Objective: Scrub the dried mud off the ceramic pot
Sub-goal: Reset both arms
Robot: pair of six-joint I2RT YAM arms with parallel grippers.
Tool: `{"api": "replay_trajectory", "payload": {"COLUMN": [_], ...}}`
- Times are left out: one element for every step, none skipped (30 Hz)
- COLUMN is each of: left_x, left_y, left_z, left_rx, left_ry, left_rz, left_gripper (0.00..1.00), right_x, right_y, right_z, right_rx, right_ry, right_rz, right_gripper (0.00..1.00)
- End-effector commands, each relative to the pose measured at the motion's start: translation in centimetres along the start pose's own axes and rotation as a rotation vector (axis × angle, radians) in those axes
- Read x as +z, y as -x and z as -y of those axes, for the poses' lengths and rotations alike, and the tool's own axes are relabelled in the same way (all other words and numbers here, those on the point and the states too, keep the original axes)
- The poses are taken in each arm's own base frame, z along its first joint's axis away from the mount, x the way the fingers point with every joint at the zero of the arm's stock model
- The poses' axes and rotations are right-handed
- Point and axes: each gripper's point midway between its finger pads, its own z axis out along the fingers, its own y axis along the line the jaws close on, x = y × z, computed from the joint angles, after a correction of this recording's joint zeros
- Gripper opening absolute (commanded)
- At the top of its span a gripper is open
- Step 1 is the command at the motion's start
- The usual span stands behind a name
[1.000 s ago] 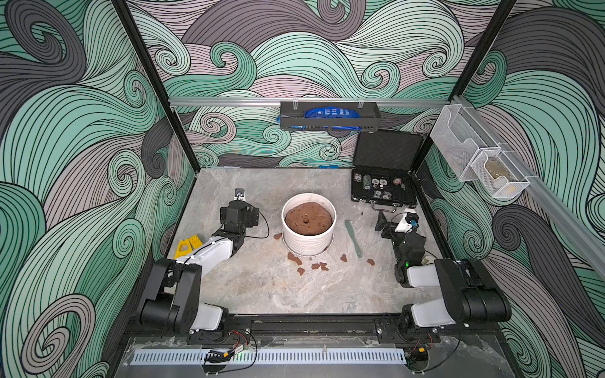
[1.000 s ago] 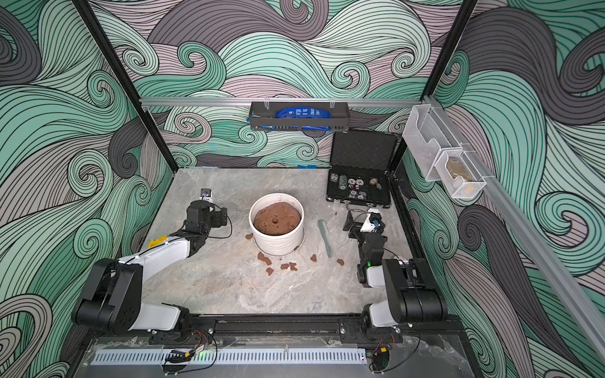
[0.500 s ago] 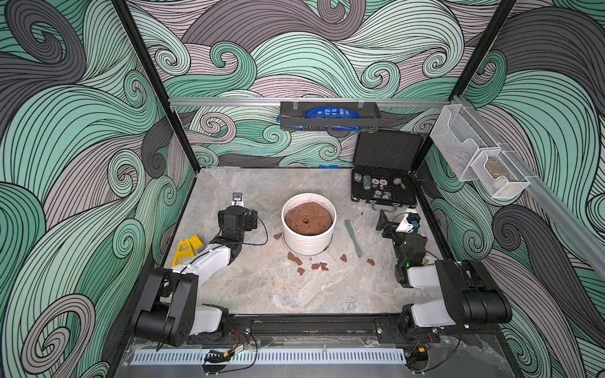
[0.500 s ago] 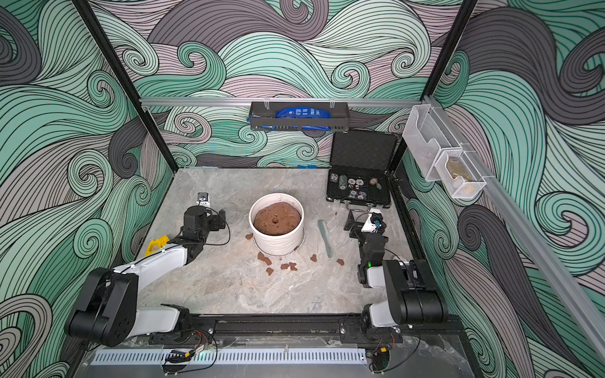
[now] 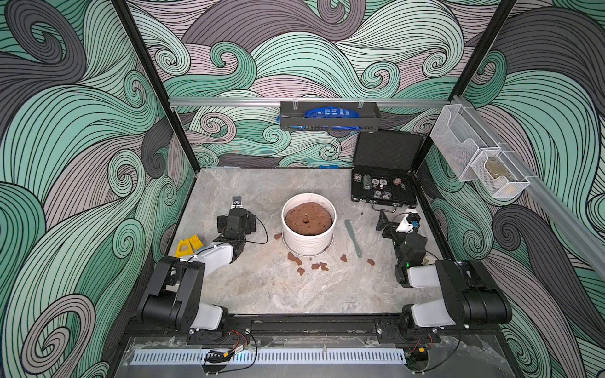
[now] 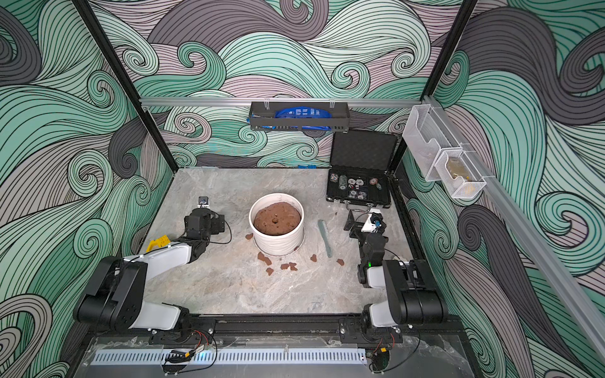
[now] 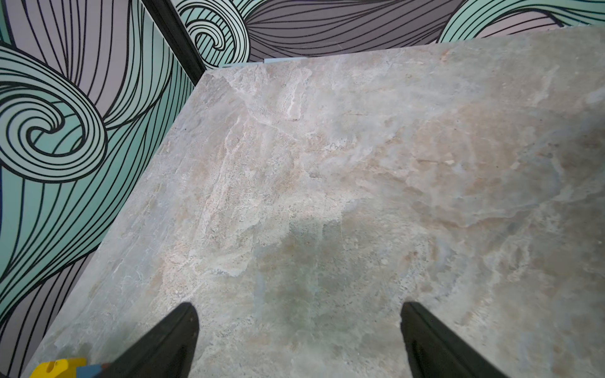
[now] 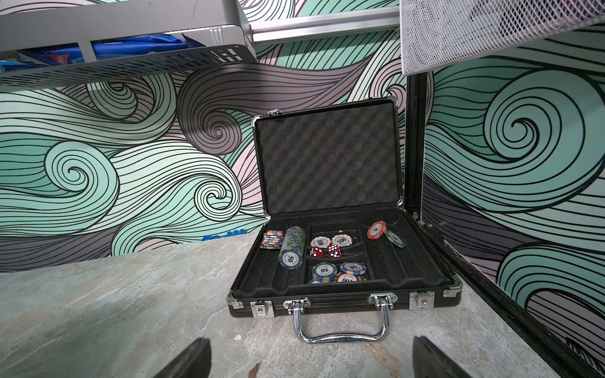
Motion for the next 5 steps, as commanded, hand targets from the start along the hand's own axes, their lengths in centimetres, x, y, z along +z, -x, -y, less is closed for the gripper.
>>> {"api": "replay_trajectory", "payload": {"left_x": [0.8, 0.81, 0.78, 0.72, 0.57], "left_y": [0.45, 0.45, 0.44, 0.51, 0.6], "left_z": [-0.63, -0.76, -0.75, -0.56, -0.34], "left_rx": [-0.046, -0.054, -0.054, -0.047, -0.042], "left_ry": [0.017, 0.019, 0.013, 0.0, -0.016], "left_rz": [-0.011, -0.011, -0.009, -0.005, 0.0], "left_gripper": [0.99, 0.99, 0.99, 0.99, 0.99], "right_x": [0.01, 0.01, 0.03, 0.04, 0.08], "right_y": [0.46, 0.49, 0.49, 0.49, 0.52], "right_z": [0.12, 0.15, 0.14, 0.14, 0.15], "right_rx": [0.006, 0.006, 0.006, 0.005, 0.005], "right_ry": [-0.002, -0.003, -0.002, -0.002, -0.003], "right_rz": [0.021, 0.022, 0.022, 0.021, 0.021], "right_gripper": [0.99, 0.99, 0.99, 0.99, 0.99]}}
